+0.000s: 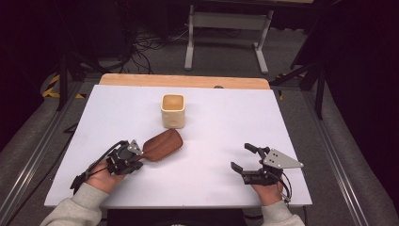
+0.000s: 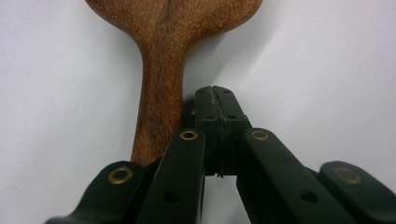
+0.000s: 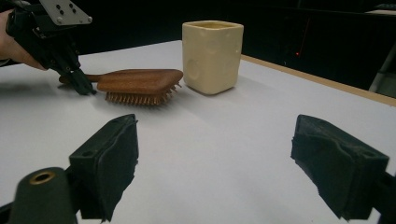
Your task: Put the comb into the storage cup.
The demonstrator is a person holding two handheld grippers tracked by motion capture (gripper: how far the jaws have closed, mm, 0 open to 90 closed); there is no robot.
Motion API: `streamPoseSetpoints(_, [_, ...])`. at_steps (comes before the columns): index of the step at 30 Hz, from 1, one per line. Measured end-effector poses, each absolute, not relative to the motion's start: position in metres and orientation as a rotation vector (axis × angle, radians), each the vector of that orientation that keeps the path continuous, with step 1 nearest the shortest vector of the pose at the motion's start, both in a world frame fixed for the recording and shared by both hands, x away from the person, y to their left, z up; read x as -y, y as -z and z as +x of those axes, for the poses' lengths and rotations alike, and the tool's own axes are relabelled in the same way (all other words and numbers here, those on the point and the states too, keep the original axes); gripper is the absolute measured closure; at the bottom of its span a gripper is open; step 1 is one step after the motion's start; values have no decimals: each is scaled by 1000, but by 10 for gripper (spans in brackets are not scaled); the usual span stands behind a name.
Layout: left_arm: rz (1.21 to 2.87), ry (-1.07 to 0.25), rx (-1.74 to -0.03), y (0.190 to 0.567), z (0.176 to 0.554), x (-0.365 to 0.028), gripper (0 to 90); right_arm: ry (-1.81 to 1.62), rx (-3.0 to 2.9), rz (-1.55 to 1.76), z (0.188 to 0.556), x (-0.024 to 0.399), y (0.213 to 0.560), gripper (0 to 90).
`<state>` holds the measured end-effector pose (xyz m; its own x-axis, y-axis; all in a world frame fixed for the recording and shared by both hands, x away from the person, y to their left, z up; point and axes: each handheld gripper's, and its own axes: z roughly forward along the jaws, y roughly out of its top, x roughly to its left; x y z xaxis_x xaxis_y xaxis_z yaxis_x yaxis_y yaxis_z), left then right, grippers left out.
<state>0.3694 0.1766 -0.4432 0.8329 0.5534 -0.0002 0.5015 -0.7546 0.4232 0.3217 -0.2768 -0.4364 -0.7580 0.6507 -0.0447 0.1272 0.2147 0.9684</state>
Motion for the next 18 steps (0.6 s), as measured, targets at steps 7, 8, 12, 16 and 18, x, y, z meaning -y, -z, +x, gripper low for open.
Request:
streamPoseSetpoints(7, [2528, -133, -742, 428, 366, -181, 826, -1569, -2051, 716, 322, 277, 437, 151])
streamPoseSetpoints(8, [2516, -135, -738, 426, 365, -182, 795, -1568, -2052, 716, 322, 277, 437, 151])
streamPoseSetpoints(12, [2475, -174, -762, 419, 365, -183, 615, -1568, -2050, 715, 321, 276, 437, 150])
streamPoseSetpoints(16, [2426, -203, -817, 418, 369, -184, 355, -1571, -2052, 715, 322, 276, 437, 149])
streamPoseSetpoints(18, [2413, -235, -833, 419, 370, -182, 247, -1571, -2053, 715, 322, 276, 437, 148])
